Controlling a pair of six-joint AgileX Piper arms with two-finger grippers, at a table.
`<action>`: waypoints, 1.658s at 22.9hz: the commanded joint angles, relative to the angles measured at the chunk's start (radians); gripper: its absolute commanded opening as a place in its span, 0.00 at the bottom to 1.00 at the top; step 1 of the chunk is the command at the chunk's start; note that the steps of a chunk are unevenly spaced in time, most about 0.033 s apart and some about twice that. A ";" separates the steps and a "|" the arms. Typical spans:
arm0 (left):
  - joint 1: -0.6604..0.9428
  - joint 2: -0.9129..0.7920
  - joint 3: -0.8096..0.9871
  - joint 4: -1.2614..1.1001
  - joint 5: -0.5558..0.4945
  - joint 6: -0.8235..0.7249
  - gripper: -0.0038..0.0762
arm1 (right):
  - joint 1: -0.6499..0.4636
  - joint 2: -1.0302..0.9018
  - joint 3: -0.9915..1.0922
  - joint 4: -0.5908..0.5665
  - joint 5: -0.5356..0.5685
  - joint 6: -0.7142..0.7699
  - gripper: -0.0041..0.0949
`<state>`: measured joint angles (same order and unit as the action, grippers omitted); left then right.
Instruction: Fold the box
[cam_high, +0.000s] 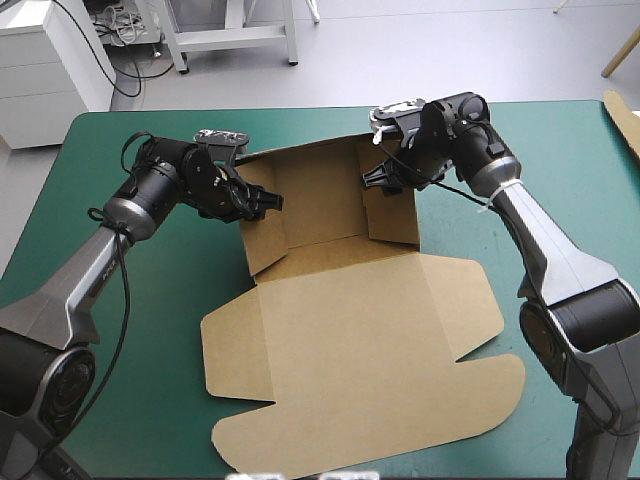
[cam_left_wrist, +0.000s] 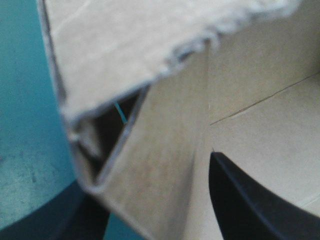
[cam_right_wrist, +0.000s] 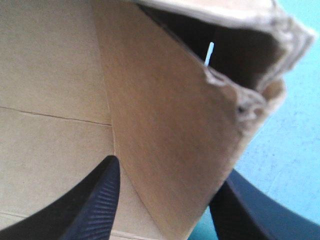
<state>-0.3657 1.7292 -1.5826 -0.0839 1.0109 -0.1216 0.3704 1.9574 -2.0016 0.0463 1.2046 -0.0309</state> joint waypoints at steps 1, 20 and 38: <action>-0.006 -0.066 -0.033 -0.010 -0.024 0.008 0.56 | 0.002 -0.071 -0.034 0.015 -0.035 -0.003 0.54; -0.006 -0.272 -0.033 -0.006 0.037 0.092 0.56 | 0.002 -0.206 -0.032 0.010 -0.035 0.001 0.54; -0.006 -0.897 0.225 -0.002 0.024 0.277 0.04 | 0.002 -0.476 0.175 -0.007 -0.035 0.043 0.54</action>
<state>-0.3657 0.9208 -1.4335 -0.0796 1.1403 0.1465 0.3744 1.5512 -1.8455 0.0494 1.2130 0.0080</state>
